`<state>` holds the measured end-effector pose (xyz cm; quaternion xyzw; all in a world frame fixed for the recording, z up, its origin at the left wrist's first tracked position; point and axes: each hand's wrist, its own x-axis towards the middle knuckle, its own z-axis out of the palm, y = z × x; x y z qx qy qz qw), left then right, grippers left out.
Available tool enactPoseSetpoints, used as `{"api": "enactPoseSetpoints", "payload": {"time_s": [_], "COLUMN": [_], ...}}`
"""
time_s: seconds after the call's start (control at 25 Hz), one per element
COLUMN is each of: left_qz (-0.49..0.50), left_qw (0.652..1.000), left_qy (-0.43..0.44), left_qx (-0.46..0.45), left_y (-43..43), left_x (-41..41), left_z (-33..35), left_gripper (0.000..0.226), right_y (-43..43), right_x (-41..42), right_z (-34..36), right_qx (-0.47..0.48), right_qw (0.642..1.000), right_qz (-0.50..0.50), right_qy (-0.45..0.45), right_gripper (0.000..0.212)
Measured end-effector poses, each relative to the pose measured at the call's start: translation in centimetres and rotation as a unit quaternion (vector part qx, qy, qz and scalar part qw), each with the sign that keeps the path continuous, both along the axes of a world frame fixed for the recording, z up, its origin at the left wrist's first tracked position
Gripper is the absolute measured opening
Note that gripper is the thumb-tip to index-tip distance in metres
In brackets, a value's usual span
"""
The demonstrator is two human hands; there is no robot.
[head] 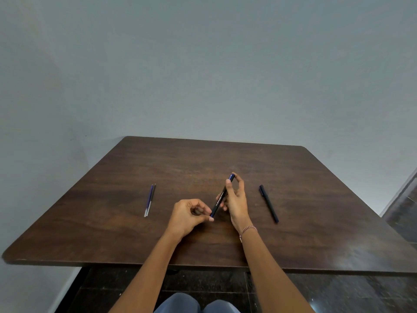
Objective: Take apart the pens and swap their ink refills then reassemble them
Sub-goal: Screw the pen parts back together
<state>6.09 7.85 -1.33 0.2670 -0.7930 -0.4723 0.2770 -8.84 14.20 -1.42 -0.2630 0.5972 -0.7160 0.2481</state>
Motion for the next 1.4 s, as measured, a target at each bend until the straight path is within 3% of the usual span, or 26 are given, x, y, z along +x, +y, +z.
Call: {"api": "enactPoseSetpoints", "payload": {"time_s": [0.4,0.56,0.68,0.76,0.88,1.04,1.16,1.4], "left_qz": [-0.025,-0.045,-0.039,-0.031,0.022,0.066,0.098,0.103], "left_qw": [0.997,0.994,0.994,0.994,0.985,0.972,0.963,0.938], "left_qy": [-0.054,-0.077,-0.075,-0.074,-0.096,-0.129,-0.173,-0.205], "left_qx": [-0.042,-0.067,-0.070,-0.076,-0.140,-0.184,-0.182,-0.259], "left_y": [0.7,0.9,1.3,2.0,3.6,6.9,8.5,8.9], "left_x": [0.1,-0.4,-1.5,-2.9,-5.4,-8.6,-10.8,-11.9], "left_z": [0.9,1.0,1.2,1.6,2.2,1.1,0.2,-0.9], "left_gripper": [0.024,0.023,0.024,0.025,0.029,0.043,0.063,0.091], "right_y": [0.0,0.2,0.5,0.9,2.0,3.8,4.3,4.7], "right_x": [0.7,-1.6,-4.9,-7.5,-10.9,-13.6,-14.6,-14.5], "right_z": [0.6,2.3,4.6,5.2,5.2,4.2,3.0,0.6], "right_qx": [0.062,0.144,0.203,0.271,0.369,0.374,0.366,0.275], "right_qw": [0.996,0.979,0.941,0.896,0.847,0.860,0.874,0.903], "right_qz": [-0.032,0.005,0.019,0.028,0.006,-0.008,-0.007,-0.039], "right_qy": [0.047,0.142,0.269,0.350,0.382,0.348,0.320,0.328], "right_gripper": [0.038,0.041,0.045,0.049,0.055,0.050,0.059,0.057]}}
